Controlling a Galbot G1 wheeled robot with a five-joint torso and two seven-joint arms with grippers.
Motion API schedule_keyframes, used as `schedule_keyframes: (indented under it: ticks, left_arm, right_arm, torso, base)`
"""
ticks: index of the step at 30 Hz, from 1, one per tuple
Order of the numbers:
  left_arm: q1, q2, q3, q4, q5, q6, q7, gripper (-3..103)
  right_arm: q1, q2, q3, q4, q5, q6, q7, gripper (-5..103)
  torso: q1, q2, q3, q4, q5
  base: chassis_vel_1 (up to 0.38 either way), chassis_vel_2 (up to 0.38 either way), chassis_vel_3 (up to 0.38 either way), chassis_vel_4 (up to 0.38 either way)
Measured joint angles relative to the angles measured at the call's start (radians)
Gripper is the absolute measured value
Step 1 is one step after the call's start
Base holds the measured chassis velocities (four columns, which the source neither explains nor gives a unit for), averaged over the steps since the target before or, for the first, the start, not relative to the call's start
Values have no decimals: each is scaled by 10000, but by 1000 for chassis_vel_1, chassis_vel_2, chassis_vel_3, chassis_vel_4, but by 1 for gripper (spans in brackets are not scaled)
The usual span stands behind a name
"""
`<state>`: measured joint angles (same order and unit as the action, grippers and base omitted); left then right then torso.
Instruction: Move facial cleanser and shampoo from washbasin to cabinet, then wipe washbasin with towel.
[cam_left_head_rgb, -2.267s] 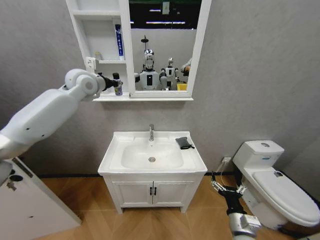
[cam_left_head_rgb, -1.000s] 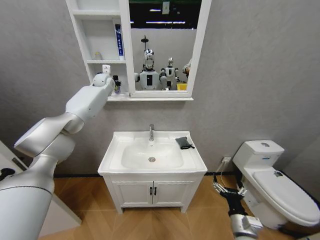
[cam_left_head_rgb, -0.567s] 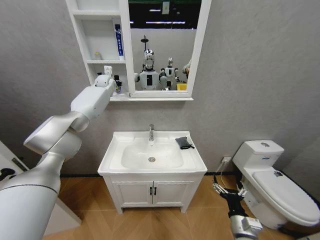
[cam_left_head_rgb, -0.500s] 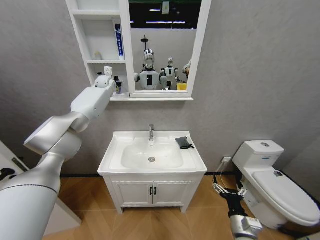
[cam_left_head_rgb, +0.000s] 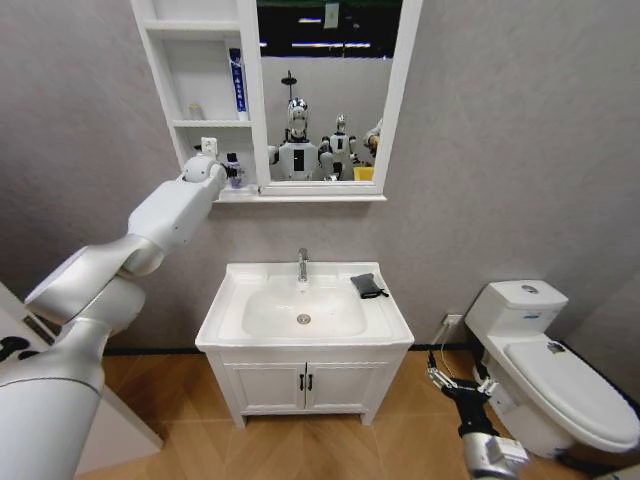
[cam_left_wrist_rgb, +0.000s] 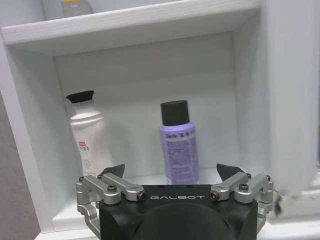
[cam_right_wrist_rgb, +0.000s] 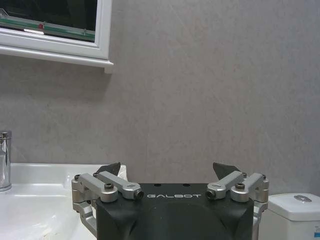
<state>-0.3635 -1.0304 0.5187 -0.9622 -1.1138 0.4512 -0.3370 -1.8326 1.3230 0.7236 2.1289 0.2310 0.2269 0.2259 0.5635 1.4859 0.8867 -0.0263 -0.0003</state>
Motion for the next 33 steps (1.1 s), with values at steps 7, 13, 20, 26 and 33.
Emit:
schedule_keyframes:
  ticks: [7, 13, 20, 26, 33]
  left_arm:
    - [1704, 2874, -425, -4447, -384, 209, -62, 100]
    - [5008, 4821, -2568, -7600, -364, -145, -22, 100]
    - [10131, 6533, -6154, -9681, 89, -546, 25, 100]
    - [12759, 6485, -7748, -10118, 555, -965, -57, 100]
    - [17087, 4602, -11245, -10643, 2277, -1765, 235, 100]
  right_arm:
    - [55, 111, 130, -15, -330, -5, 296, 100]
    - [-8, 133, 283, -16, -699, -63, 479, 100]
    - [-29, 24, 352, 296, -869, -786, 891, 100]
    - [-283, 258, 531, 451, -746, -727, 773, 100]
    - [-126, 289, 760, 585, -398, -738, 603, 100]
  torso:
    - [0, 0, -1, 1, 4]
    - [-3, 2, -3, 0, -1]
    - [-3, 1, 0, 6, -7]
    - [-3, 2, -1, 6, 4]
    - [0, 1, -1, 0, 6]
  base:
    - [0, 0, 0, 0]
    - [0, 0, 0, 0]
    - [0, 0, 0, 0]
    - [0, 0, 0, 0]
    - [-3, 0, -6, -7]
